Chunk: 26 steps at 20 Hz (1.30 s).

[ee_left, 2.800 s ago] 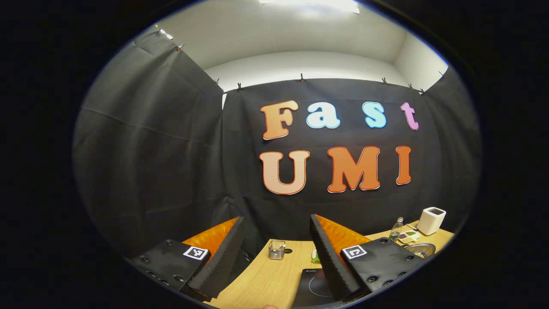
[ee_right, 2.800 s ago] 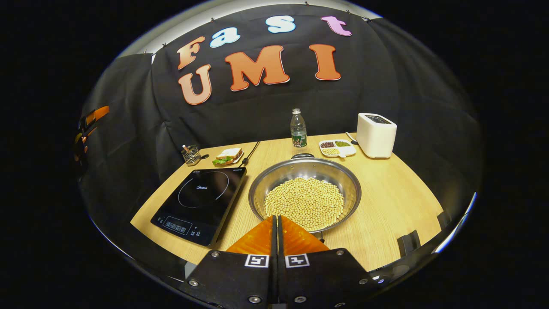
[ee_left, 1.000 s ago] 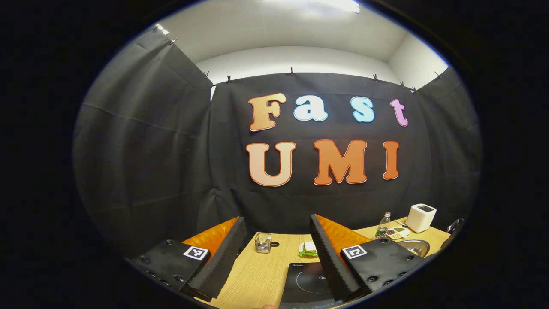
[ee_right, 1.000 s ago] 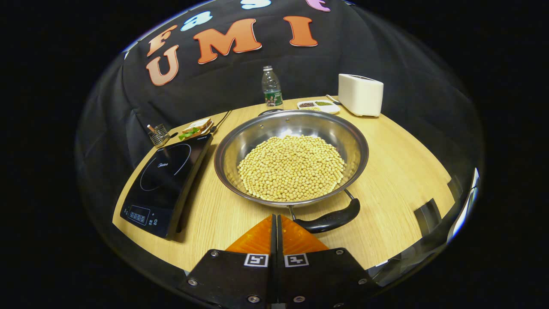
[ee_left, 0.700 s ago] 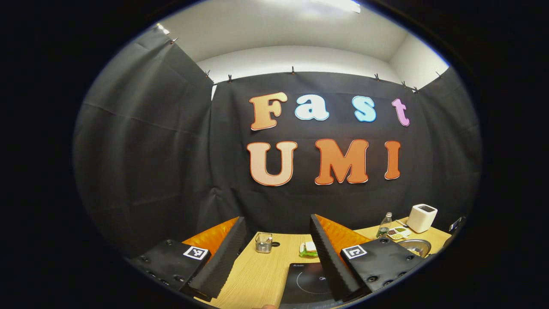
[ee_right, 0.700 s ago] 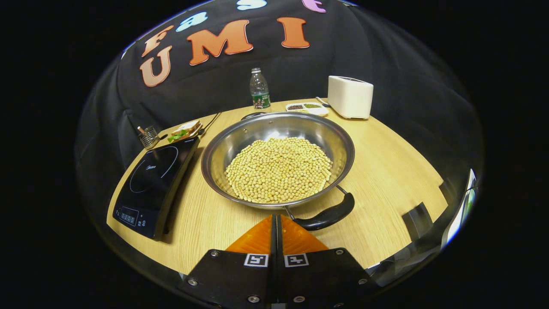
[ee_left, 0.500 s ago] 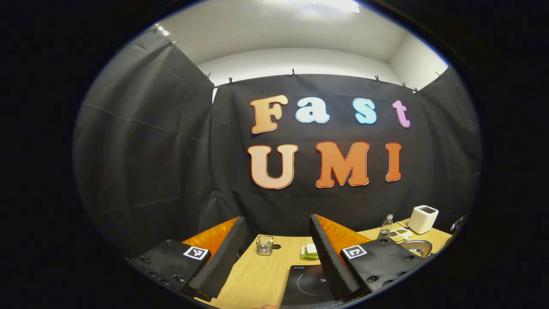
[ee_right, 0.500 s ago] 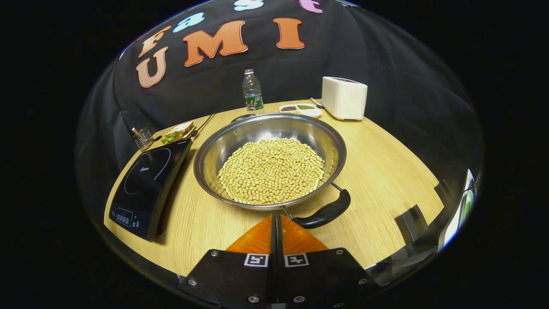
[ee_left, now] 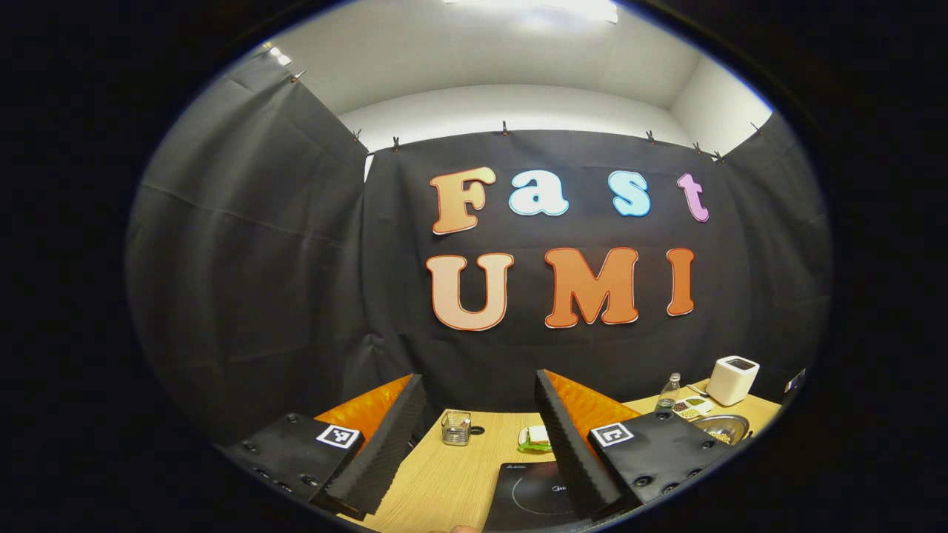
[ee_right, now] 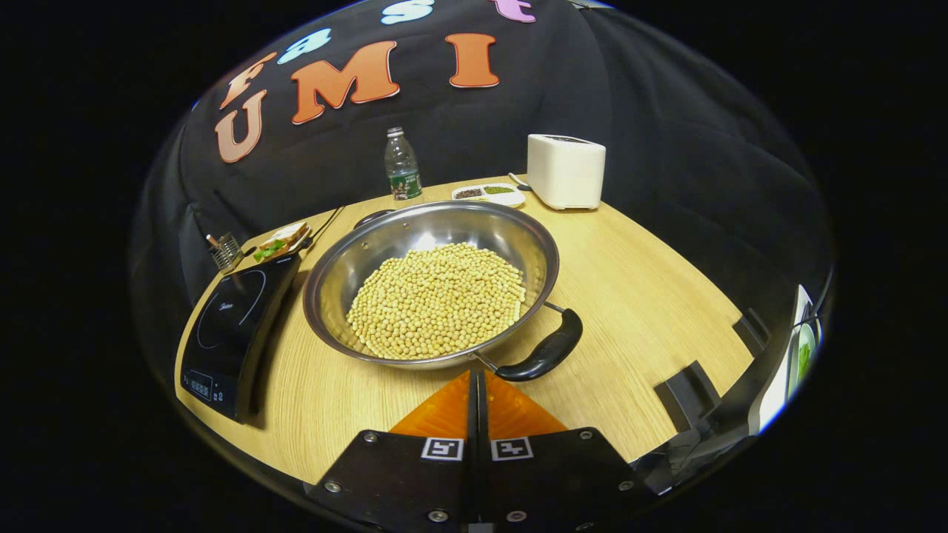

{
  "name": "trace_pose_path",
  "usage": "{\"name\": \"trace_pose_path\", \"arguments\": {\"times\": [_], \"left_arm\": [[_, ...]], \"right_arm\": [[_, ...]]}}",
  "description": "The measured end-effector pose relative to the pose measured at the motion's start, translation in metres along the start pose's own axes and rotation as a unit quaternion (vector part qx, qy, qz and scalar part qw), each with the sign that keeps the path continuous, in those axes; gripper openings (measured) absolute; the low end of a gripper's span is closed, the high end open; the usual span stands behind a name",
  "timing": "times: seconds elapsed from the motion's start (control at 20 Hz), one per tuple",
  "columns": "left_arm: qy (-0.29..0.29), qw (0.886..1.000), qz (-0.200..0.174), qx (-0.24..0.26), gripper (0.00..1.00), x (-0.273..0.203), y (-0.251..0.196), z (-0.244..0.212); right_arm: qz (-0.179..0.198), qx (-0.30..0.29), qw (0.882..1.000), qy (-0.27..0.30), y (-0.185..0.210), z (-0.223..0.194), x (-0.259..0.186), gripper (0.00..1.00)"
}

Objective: First push the handle of the pot to place it horizontally, then grasp the pot with both hands and set it on the induction cooktop.

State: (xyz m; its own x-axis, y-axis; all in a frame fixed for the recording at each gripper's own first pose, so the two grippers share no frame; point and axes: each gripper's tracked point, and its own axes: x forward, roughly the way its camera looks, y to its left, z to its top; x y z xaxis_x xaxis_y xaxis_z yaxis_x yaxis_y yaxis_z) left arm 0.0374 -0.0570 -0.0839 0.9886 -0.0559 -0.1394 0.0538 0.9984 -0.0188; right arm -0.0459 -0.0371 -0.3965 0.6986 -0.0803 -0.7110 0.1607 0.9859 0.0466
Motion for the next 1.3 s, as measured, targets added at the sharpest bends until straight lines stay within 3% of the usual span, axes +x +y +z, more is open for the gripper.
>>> {"name": "trace_pose_path", "arguments": {"times": [0.45,0.6,1.3], "left_arm": [[0.009,1.0,0.002,-0.002,0.99,0.01,-0.001,-0.008],[0.015,1.0,0.001,-0.004,0.98,0.017,-0.004,-0.012],[0.032,0.999,0.004,-0.008,0.98,0.044,-0.009,-0.028]], "right_arm": [[-0.04,0.013,0.999,-0.002,-0.03,0.006,0.023,0.0],[-0.032,0.045,0.998,0.004,-0.032,0.007,0.028,0.0],[-0.061,0.079,0.995,-0.007,-0.069,0.039,0.07,0.0]]}}
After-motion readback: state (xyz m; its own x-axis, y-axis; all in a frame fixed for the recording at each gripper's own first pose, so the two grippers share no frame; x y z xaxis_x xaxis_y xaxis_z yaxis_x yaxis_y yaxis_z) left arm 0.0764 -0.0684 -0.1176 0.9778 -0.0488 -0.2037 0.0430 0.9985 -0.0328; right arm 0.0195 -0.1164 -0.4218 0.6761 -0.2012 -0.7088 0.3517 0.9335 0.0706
